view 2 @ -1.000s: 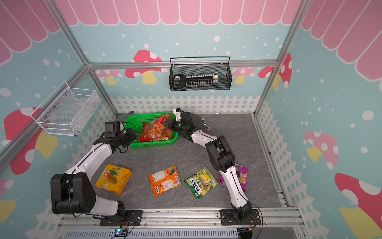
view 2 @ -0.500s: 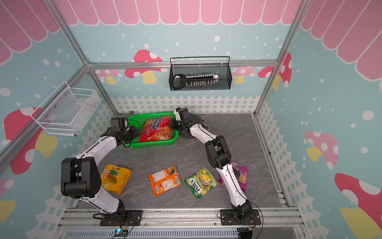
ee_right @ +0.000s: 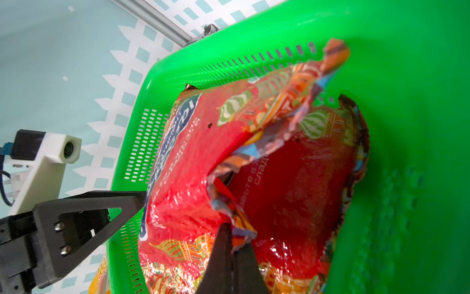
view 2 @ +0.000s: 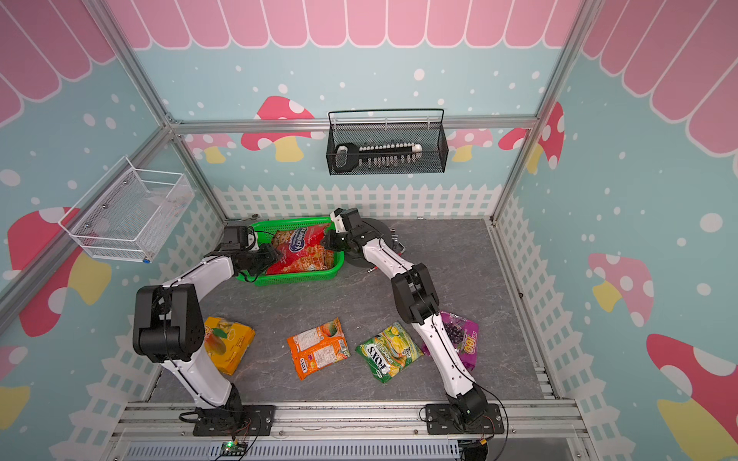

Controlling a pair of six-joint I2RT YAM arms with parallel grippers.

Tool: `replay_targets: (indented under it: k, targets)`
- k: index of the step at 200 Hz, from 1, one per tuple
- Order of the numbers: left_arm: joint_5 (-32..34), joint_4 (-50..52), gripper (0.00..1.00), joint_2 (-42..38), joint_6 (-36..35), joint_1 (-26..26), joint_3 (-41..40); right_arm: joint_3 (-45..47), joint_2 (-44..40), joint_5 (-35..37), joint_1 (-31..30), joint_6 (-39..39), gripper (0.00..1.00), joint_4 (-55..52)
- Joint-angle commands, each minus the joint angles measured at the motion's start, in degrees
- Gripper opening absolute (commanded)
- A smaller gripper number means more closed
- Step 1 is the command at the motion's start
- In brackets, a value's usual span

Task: Put the candies in the basket
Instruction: Place the candy in the basket.

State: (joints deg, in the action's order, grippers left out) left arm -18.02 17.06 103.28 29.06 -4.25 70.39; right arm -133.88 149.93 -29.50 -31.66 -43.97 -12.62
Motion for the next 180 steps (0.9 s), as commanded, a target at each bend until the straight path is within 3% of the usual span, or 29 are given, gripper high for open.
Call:
replay_targets:
  k: [1,14,31,66,96,129,180]
  targets:
    - [0.3,-0.7,0.50,-0.8,-1.5,-0.1,1.2,-2.6,4.0,-2.0,-1.9,-1.6,0.00,-0.1]
    - [0.6,-0.7,0.38,-1.1,-1.6,-0.1,1.1,-3.7,5.0,-4.1,-2.4,-2.5,0.00,1.3]
    - [1.8,-0.7,0.35,-1.7,-1.8,-0.1,1.1,-3.8,6.0,-6.9,-2.7,-4.8,0.00,4.6]
    - [3.4,-0.8,0.38,-4.8,-1.9,-0.1,0.6,-3.8,7.3,-14.3,-2.8,-8.4,0.01,13.1]
    - [9.4,-0.7,0.49,-7.6,-3.5,-0.1,-0.6,-2.3,4.0,-16.0,-2.7,-8.1,0.01,16.5]
    - [8.6,-0.7,0.45,-10.6,-5.9,0.7,-2.8,-0.1,1.4,-13.5,-2.7,-7.8,0.00,15.8]
    - [7.6,-1.6,0.42,-20.4,-7.6,8.2,-10.0,0.1,-0.4,-12.9,-2.8,-6.3,0.01,11.7]
